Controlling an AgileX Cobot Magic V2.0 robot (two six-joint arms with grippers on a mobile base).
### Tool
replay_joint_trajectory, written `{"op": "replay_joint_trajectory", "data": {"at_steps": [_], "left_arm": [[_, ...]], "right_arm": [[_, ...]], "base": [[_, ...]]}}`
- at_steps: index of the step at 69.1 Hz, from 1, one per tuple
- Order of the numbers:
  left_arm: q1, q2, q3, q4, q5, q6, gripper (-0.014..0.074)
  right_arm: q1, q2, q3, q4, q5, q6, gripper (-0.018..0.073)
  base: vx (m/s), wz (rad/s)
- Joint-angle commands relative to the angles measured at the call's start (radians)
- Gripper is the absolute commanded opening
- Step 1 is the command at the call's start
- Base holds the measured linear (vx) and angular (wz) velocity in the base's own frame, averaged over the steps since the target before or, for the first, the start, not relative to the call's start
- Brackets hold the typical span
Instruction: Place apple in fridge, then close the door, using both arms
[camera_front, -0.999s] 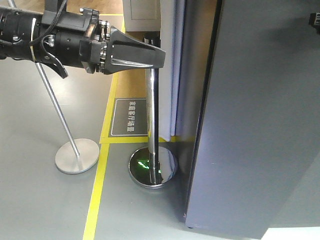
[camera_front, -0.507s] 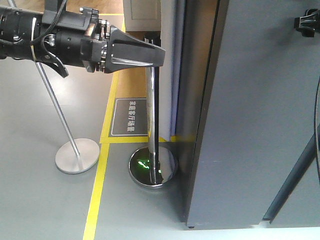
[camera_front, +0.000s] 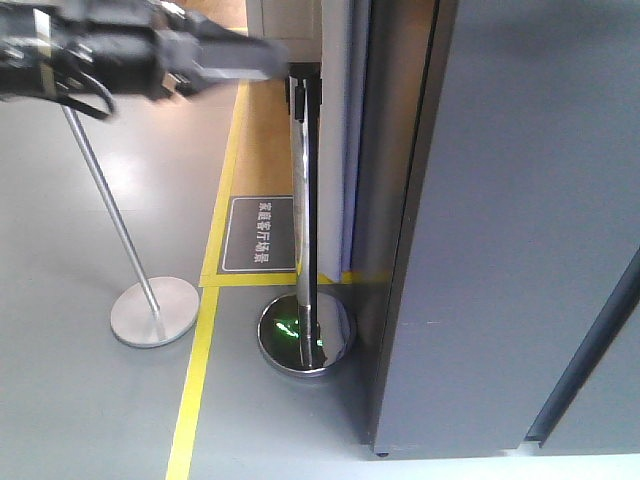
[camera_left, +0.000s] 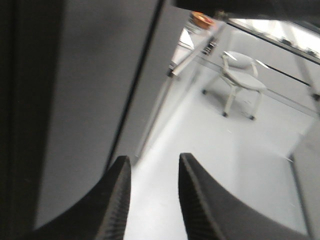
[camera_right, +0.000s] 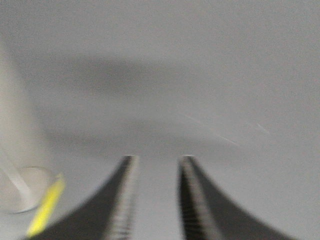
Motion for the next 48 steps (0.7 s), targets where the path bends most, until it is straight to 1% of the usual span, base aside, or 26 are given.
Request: {"op": "replay_joint_trajectory", "data": {"at_steps": [1,2,8,14,22,23,29,32,37,43,48], "left_arm": [[0.049,-0.089,-0.031,0.028,0.034,-0.002,0.0228],[0.057,-0.096,-0.031,0.03,0.034,-0.002,0.0227],[0.109,-0.151,-0.031,0.036,0.019,-0.002,0.0192],[0.158,-0.211,-0.031,0.036,0.005,-0.002,0.0125],[0.214,-0.293,-0.031,0.036,-0.026,-0.002,0.0015],[0.225,-0.307,-0.031,0.036,-0.035,-0.002,-0.0009],[0.248,-0.363,-0.031,0.036,-0.062,-0.002,-0.0009],[0.251,-0.389,-0.031,0.036,-0.072,-0.002,-0.0008],[0.253,-0.422,-0.031,0.036,-0.075,-0.002,-0.0008],[0.253,-0.451,-0.03,0.033,-0.082,-0.002,-0.0008],[0.253,-0.478,-0.03,0.033,-0.086,-0.003,-0.0008]], "right_arm": [[0.0,-0.095,-0.035,0.133,0.069,-0.106,-0.0001],[0.0,-0.103,-0.035,0.146,0.085,-0.114,-0.0017],[0.0,-0.147,-0.035,0.217,0.197,-0.167,-0.0011],[0.0,-0.189,-0.035,0.26,0.282,-0.196,-0.0006],[0.0,-0.245,-0.035,0.272,0.347,-0.211,-0.0005],[0.0,-0.252,-0.035,0.272,0.352,-0.213,-0.0005],[0.0,-0.297,-0.035,0.272,0.384,-0.214,-0.0005],[0.0,-0.315,-0.025,0.274,0.38,-0.227,-0.0005],[0.0,-0.363,0.042,0.305,0.339,-0.267,-0.0005],[-0.001,-0.449,0.209,0.381,0.269,-0.275,-0.0005],[-0.001,-0.533,0.375,0.456,0.202,-0.348,-0.0005]], "base": [[0.0,0.0],[0.0,0.0],[0.0,0.0],[0.0,0.0],[0.0,0.0],[0.0,0.0],[0.0,0.0],[0.0,0.0],[0.0,0.0],[0.0,0.0],[0.0,0.0]]}}
